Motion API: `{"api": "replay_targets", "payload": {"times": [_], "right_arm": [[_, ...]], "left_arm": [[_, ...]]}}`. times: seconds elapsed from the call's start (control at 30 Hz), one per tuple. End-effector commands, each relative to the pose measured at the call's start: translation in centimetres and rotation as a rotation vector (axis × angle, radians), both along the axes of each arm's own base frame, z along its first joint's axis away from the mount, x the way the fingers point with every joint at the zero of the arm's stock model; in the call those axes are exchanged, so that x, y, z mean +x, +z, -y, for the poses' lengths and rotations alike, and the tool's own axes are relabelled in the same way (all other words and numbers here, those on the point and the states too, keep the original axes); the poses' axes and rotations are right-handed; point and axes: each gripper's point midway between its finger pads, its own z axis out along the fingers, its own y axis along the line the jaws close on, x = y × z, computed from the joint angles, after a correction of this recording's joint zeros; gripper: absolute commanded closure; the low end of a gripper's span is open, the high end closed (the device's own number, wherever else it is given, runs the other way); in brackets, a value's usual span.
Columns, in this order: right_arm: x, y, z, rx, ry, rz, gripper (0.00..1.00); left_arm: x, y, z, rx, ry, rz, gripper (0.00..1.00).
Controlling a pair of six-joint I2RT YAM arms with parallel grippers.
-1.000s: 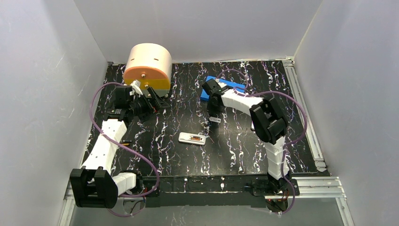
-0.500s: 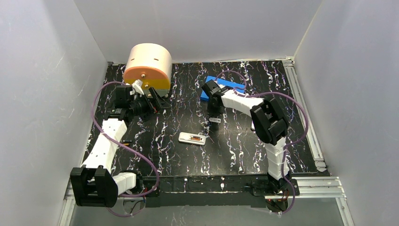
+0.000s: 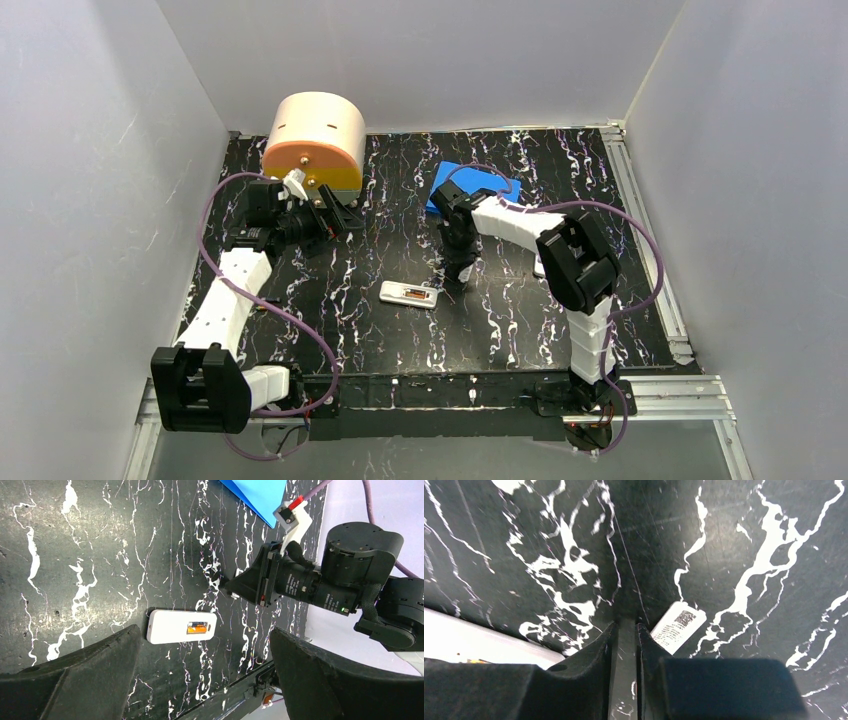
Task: Load the batteries into the remote control
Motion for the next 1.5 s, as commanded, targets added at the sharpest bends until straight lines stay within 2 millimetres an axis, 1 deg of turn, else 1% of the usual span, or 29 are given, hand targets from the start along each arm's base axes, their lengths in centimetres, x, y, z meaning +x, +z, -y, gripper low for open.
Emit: {"api": "replay_targets", "payload": {"times": [0.0,0.07,0.23,0.27,0.33,0.4,0.43,0.47,0.53,0.6,0.73,0.83,0.97,1.07,1.17,1.27,1.47], "right_arm": [[-2.6,1.0,2.9,-0.093,0.08,-0.056,0.72],[-2.4,1.7,3.6,-0.123,0.067,-0.035,0.72],[-1.6,3.8,2.6,-0.084,0.064,0.003,0.66],[-1.4,4.4,2.2,-0.063,0.072,0.019,0.64],[-0.9,5.8,1.7,-0.018,0.079,0.07,0.56],[-0.5,6.5,2.5,-0.043,0.071,0.115,0.41],[-0.4,6.5,3.2,-0.074,0.074,0.128,0.36],[-0.4,6.3,4.0,-0.112,0.072,0.138,0.32],[-0.6,5.6,5.4,-0.179,0.085,0.134,0.3],[-1.0,4.9,6.1,-0.208,0.096,0.117,0.29],[-1.9,3.3,5.6,-0.178,0.147,0.073,0.3],[-2.0,1.8,5.4,-0.174,0.178,0.047,0.33],[-1.5,1.6,4.4,-0.141,0.192,0.055,0.37],[-1.6,1.2,4.3,-0.131,0.19,0.046,0.4],[-2.0,0.1,4.5,-0.125,0.178,0.009,0.46],[-2.1,-0.5,5.0,-0.127,0.155,-0.008,0.49],[-1.9,-1.0,5.6,-0.155,0.131,-0.011,0.5]], "left_arm": [[0.1,1.2,0.2,-0.017,-0.021,0.028,0.02],[0.0,1.2,0.3,-0.019,-0.023,0.03,0.02],[0.1,1.1,0.3,-0.02,-0.025,0.026,0.02],[0.1,1.1,0.3,-0.02,-0.024,0.025,0.02],[0.1,1.2,0.3,-0.019,-0.027,0.028,0.02],[0.1,1.2,0.3,-0.02,-0.029,0.03,0.02],[0.1,1.2,0.3,-0.02,-0.027,0.031,0.02],[0.1,1.2,0.3,-0.019,-0.027,0.031,0.02],[0.0,1.2,0.3,-0.02,-0.028,0.029,0.02],[0.1,1.2,0.3,-0.021,-0.029,0.029,0.02],[0.0,1.0,0.4,-0.024,-0.031,0.024,0.02],[0.0,1.0,0.4,-0.026,-0.031,0.021,0.02],[-0.1,1.0,0.5,-0.03,-0.036,0.017,0.02],[0.0,1.0,0.5,-0.03,-0.035,0.018,0.02],[0.1,1.1,0.5,-0.03,-0.035,0.021,0.02],[0.2,1.2,0.5,-0.031,-0.035,0.02,0.02],[0.2,1.1,0.6,-0.035,-0.039,0.015,0.02]]}}
